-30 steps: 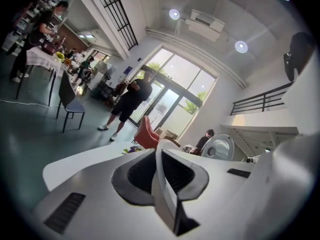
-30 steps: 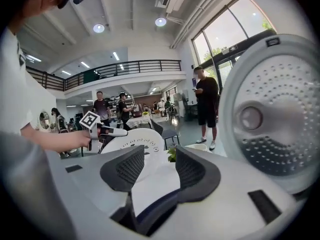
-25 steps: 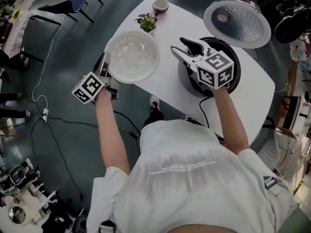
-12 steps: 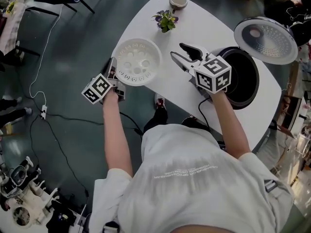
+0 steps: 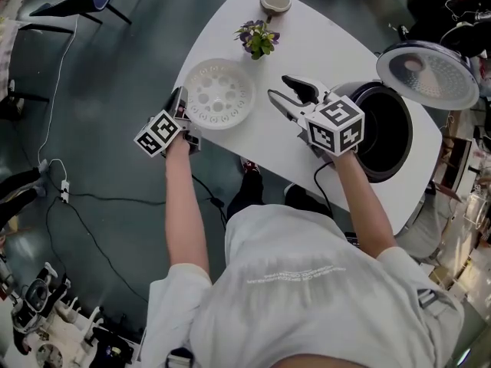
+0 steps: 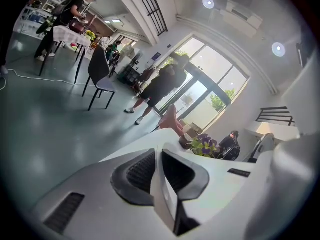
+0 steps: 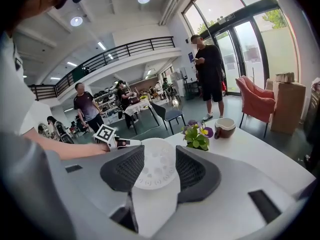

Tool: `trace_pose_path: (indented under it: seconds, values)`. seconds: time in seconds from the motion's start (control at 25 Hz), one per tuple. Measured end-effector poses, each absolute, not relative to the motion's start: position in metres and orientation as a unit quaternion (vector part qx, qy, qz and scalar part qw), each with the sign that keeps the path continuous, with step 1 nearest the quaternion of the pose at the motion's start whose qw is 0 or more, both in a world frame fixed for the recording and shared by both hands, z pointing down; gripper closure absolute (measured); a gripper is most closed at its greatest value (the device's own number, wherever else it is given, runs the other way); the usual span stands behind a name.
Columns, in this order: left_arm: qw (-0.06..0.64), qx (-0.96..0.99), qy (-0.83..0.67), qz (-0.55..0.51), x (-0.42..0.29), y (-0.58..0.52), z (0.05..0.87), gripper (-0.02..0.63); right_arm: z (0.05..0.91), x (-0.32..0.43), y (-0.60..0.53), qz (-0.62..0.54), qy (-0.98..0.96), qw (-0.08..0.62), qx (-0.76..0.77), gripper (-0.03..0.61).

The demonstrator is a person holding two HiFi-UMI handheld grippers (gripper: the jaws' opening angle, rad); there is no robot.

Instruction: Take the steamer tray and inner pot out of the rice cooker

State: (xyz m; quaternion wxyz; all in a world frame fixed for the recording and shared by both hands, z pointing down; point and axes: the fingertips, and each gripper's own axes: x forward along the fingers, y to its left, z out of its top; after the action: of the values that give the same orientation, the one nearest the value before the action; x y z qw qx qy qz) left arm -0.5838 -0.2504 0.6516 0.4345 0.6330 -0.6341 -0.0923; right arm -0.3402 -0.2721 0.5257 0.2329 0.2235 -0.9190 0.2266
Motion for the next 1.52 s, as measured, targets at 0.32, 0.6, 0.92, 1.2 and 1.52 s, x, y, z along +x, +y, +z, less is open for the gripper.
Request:
trace_pose_path:
  seconds: [0.32, 0.6, 0.92, 1.2, 1.52]
  values:
    - [0.434, 0.617, -0.655, -0.051, -0.581, -0.261, 0.676, 0.536, 0.517, -0.331, -0.277, 0.227, -0.918, 0.22, 0.24, 0.376]
    - [0.367, 0.634, -0.68, 0.025, -0.588, -0.259, 0.645, 0.417, 0.492, -0.314, -0.269, 0.218, -0.923, 0.19, 0.255, 0.374]
    - [0.23, 0.703, -0.668, 0.084, -0.553, -0.273, 0.544, 0.417, 0.445, -0.279, -0.26, 0.187, -0.928, 0.148, 0.286, 0.374]
    - [0.153, 0.786, -0.596, 0.068, -0.46, -0.294, 0.455, 0.417, 0.393, -0.194, -0.263, 0.149, -0.913, 0.107, 0.365, 0.374]
    - [0.102, 0.875, -0.471, 0.05, -0.327, -0.308, 0.382, 0.426, 0.354, -0.073, -0.25, 0.126, -0.867, 0.074, 0.477, 0.374]
